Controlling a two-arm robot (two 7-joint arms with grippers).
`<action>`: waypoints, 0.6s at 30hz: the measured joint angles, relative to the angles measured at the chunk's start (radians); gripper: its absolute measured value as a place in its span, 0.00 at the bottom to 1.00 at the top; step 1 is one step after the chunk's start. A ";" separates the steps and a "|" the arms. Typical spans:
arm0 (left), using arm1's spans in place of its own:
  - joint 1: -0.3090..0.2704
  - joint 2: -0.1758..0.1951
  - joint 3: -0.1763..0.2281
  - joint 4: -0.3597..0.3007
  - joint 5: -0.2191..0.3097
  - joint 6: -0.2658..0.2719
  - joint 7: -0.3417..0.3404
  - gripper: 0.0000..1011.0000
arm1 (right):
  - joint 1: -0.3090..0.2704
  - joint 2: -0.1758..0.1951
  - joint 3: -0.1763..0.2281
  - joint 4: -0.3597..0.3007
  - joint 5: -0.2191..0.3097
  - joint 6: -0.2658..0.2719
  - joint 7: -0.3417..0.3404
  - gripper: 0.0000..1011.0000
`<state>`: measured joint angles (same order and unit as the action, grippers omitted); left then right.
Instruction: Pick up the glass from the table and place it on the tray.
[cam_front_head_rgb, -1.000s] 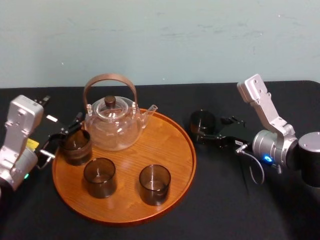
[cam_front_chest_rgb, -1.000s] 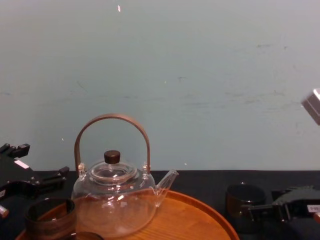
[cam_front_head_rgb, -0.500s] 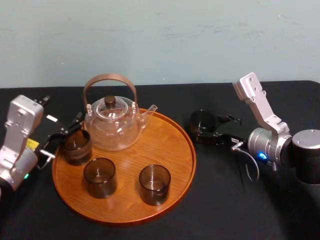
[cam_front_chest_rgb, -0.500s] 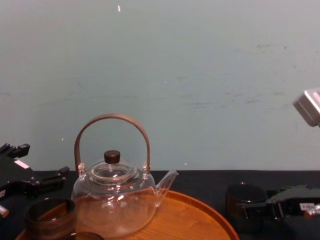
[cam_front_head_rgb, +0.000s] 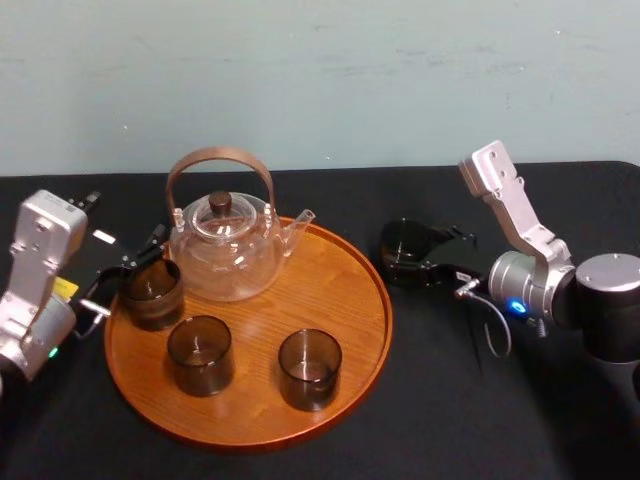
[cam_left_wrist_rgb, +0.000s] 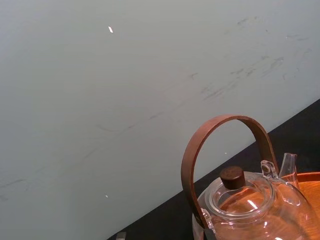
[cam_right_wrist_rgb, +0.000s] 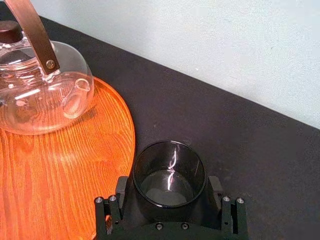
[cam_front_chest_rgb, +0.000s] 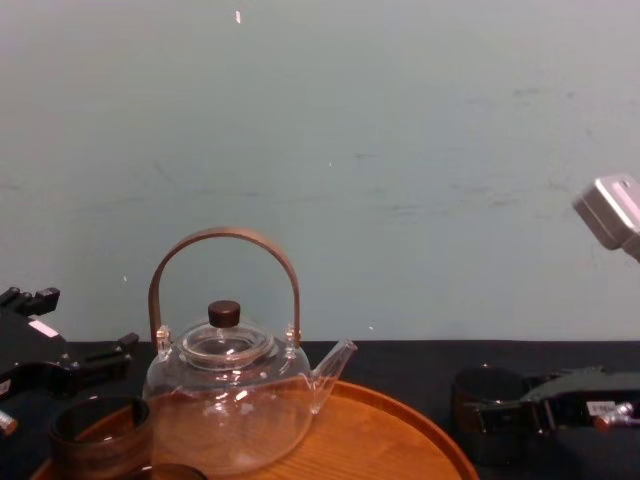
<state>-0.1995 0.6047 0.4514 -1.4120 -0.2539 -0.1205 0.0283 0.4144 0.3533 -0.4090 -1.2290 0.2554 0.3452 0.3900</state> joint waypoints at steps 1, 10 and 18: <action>0.000 0.000 0.000 0.000 0.000 0.000 0.000 0.99 | 0.001 -0.001 0.000 0.001 -0.001 0.000 0.001 0.99; 0.000 0.000 0.000 0.000 0.000 0.000 0.000 0.99 | 0.012 -0.010 -0.003 0.016 -0.012 -0.001 0.007 0.99; 0.000 0.000 0.000 0.000 0.000 0.000 0.000 0.99 | 0.028 -0.024 -0.007 0.036 -0.021 0.000 0.011 0.99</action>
<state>-0.1996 0.6047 0.4514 -1.4120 -0.2539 -0.1206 0.0283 0.4422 0.3288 -0.4160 -1.1928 0.2339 0.3453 0.4006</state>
